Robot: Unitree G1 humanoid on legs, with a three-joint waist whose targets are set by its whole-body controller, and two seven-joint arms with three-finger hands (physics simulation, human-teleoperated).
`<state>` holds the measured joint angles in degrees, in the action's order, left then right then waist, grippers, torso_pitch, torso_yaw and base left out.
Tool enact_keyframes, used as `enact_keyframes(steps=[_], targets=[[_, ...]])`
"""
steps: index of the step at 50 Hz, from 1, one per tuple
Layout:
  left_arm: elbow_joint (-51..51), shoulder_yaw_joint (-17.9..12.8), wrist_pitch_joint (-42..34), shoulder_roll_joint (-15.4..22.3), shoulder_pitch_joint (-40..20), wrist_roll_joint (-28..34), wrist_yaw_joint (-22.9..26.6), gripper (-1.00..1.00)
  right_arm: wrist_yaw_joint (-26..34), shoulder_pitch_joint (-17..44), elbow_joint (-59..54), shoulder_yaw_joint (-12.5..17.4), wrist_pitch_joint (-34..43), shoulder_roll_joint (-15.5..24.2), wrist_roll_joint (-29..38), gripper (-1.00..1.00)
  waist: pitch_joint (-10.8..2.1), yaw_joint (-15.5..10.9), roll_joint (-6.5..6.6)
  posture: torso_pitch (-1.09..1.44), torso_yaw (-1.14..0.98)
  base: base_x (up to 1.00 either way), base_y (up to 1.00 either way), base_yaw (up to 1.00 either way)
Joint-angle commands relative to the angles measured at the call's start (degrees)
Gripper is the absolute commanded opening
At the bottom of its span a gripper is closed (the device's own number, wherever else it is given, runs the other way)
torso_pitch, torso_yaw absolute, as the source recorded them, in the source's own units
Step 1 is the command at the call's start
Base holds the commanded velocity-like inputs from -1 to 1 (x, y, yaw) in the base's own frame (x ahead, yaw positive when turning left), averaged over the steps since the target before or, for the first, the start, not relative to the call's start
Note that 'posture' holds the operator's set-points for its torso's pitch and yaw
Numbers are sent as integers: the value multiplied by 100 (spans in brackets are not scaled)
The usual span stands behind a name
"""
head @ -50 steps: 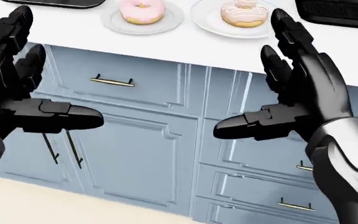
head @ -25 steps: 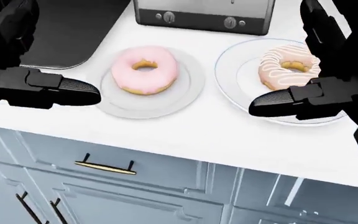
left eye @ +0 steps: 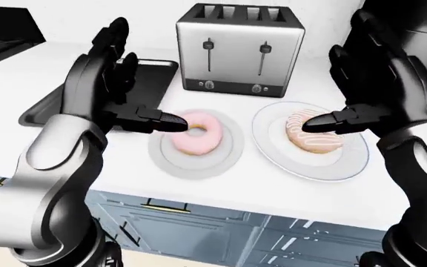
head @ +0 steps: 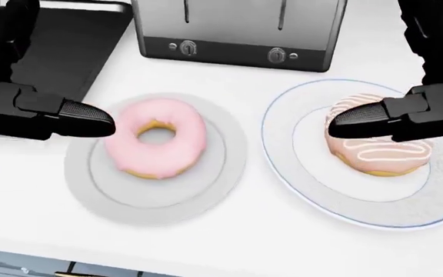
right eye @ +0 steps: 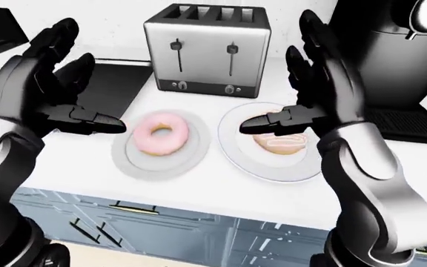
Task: Move the dessert items from the plate to the tray.
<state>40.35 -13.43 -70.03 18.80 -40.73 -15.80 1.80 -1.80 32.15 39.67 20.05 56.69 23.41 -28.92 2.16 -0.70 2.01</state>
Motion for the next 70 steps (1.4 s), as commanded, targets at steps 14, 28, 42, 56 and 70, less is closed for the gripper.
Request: enact_keyframes(steps=[14,28,42,56,70], targets=[[348,196,-52,4,-39,90,108,100,1478,-502,1021,158,693,1687,1229,100,-24,-12,-468,0,0,0,0,0],[747,336,-471,-149,-187,421,368,100,4955,-684,900,89,-395,1896,4888,100,-81,35,-434,0,0,0,0,0],[783,400,-455,-255,-132,651,516,100,6260,-717,599,-163,-1725,883,6819,63,-84,82,-336,0,0,0,0,0],[676,434,-222,-305,4,798,619,100,6666,-1063,540,-166,-2407,241,7328,24,-79,123,-291,0,0,0,0,0],[644,435,-131,-338,51,865,678,100,6507,-1138,28,-473,-2915,-96,7661,15,-96,138,-272,0,0,0,0,0]])
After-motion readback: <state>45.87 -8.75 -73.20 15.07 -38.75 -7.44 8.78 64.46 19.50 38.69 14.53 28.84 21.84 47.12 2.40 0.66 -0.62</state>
